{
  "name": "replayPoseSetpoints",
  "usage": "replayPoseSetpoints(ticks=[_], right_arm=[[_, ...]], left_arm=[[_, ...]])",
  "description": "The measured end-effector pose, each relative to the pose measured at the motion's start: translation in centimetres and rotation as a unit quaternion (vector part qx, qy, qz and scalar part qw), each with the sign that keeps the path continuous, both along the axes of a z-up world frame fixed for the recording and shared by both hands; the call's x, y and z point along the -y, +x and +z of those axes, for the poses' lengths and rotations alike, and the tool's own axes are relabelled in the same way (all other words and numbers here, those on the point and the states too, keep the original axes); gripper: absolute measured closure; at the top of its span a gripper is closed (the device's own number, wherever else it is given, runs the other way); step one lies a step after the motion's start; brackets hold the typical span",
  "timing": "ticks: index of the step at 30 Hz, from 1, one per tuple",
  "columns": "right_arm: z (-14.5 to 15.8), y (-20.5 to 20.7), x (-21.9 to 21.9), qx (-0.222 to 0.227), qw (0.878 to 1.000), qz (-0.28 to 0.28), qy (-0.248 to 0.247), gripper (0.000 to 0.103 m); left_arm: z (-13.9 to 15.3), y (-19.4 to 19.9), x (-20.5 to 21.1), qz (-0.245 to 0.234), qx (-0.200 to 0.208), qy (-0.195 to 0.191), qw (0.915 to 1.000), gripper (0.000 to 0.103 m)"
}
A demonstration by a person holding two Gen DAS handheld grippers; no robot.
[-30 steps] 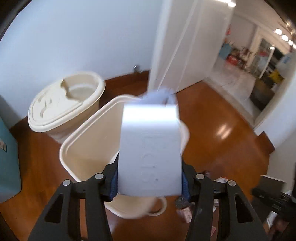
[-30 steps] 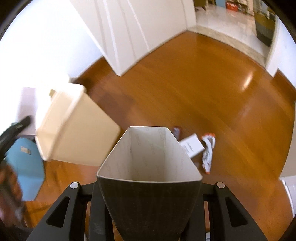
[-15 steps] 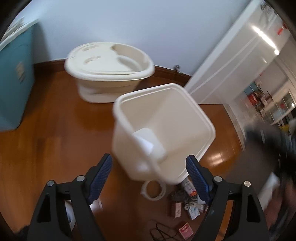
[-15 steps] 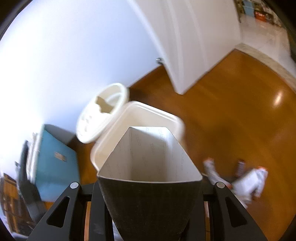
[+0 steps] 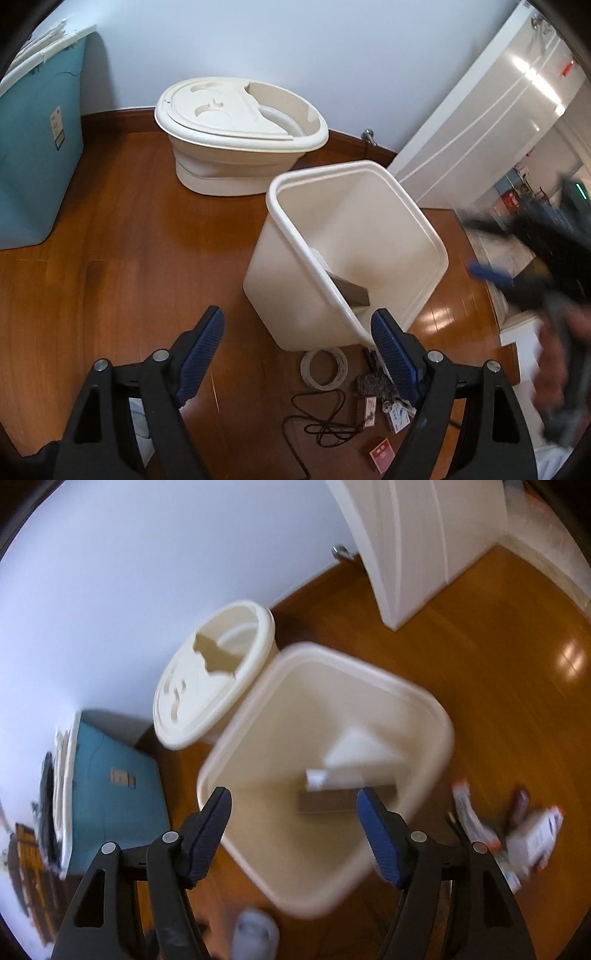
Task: Collect trash
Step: 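Open both tools over the beige wastebasket to drop the white carton and brown box, then grasp the tape roll with the left tool while the right tool grasps the patterned box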
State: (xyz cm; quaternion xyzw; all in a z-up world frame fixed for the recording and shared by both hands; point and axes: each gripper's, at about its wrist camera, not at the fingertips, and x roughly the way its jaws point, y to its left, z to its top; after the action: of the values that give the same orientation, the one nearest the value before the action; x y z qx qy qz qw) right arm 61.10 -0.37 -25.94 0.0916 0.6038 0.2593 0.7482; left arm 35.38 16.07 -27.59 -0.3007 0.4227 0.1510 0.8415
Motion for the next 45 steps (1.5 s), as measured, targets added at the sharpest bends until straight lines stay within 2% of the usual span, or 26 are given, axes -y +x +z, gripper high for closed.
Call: replayPoseSetpoints(ticks=[3, 5, 6, 9, 11, 14, 17, 21, 24, 29, 32, 34, 37, 38, 40, 42, 45], right_arm=[[-0.3, -3.3, 6.1, -0.059, 0.998, -0.005, -0.007, 0.029], [-1.4, -6.1, 11.0, -0.086, 0.996, -0.01, -0.034, 0.028], [-2.6, -7.7, 13.9, -0.092, 0.994, -0.008, -0.063, 0.027], [-6.9, -10.2, 19.7, -0.08, 0.986, -0.009, -0.143, 0.027], [-10.4, -11.0, 21.6, -0.065, 0.98, 0.004, -0.189, 0.028], [-15.0, -11.0, 21.9, -0.067, 0.983, 0.015, -0.173, 0.029], [-18.6, -9.7, 18.8, -0.042, 0.987, 0.047, -0.151, 0.029], [-22.5, -7.8, 14.6, 0.001, 0.981, 0.099, -0.166, 0.03], [-25.8, -7.3, 13.9, -0.021, 0.982, 0.085, -0.167, 0.037], [-29.1, -7.7, 14.0, -0.03, 0.977, 0.098, -0.187, 0.042], [-29.9, -7.5, 14.9, -0.029, 0.981, 0.081, -0.172, 0.068], [-29.9, -7.7, 15.4, -0.036, 0.986, 0.078, -0.142, 0.071], [-28.5, -7.9, 17.9, -0.037, 0.995, 0.044, -0.087, 0.071], [-28.0, -8.2, 18.7, -0.034, 0.996, 0.031, -0.073, 0.071], [-27.3, -8.6, 20.5, -0.033, 0.998, 0.002, -0.047, 0.071], [-26.8, -8.9, 21.8, -0.034, 0.999, -0.017, -0.032, 0.071], [-26.0, -9.1, 23.7, -0.024, 0.999, -0.034, -0.019, 0.071]], left_arm=[[-0.1, 0.0, 0.9, -0.018, -0.005, 0.017, 0.9997, 0.022], [-0.5, 0.1, 2.2, -0.044, -0.012, 0.038, 0.9983, 0.021], [-0.8, 0.3, 2.9, -0.055, -0.018, 0.046, 0.9973, 0.021], [-2.7, 0.7, 5.6, -0.095, -0.04, 0.07, 0.9921, 0.021], [-4.0, 0.9, 7.3, -0.122, -0.054, 0.08, 0.9878, 0.021], [-6.0, 0.8, 9.4, -0.155, -0.071, 0.116, 0.9785, 0.021], [-7.6, 1.2, 10.5, -0.17, -0.082, 0.134, 0.9728, 0.021], [-10.1, 2.2, 12.1, -0.194, -0.093, 0.151, 0.9648, 0.021], [-11.6, 2.7, 13.4, -0.214, -0.1, 0.163, 0.9579, 0.021], [-14.0, 3.8, 15.1, -0.245, -0.106, 0.177, 0.9474, 0.021], [-15.4, 4.9, 15.9, -0.265, -0.109, 0.171, 0.9426, 0.021], [-16.8, 6.0, 16.9, -0.292, -0.118, 0.177, 0.9324, 0.021], [-19.2, 7.7, 19.3, -0.364, -0.134, 0.202, 0.8993, 0.021], [-20.5, 8.3, 20.6, -0.399, -0.14, 0.215, 0.8801, 0.021], [-22.4, 9.3, 21.9, -0.44, -0.155, 0.221, 0.8562, 0.021], [-24.1, 10.4, 22.2, -0.451, -0.177, 0.219, 0.8472, 0.021], [-26.1, 11.9, 21.8, -0.442, -0.2, 0.204, 0.8502, 0.021]])
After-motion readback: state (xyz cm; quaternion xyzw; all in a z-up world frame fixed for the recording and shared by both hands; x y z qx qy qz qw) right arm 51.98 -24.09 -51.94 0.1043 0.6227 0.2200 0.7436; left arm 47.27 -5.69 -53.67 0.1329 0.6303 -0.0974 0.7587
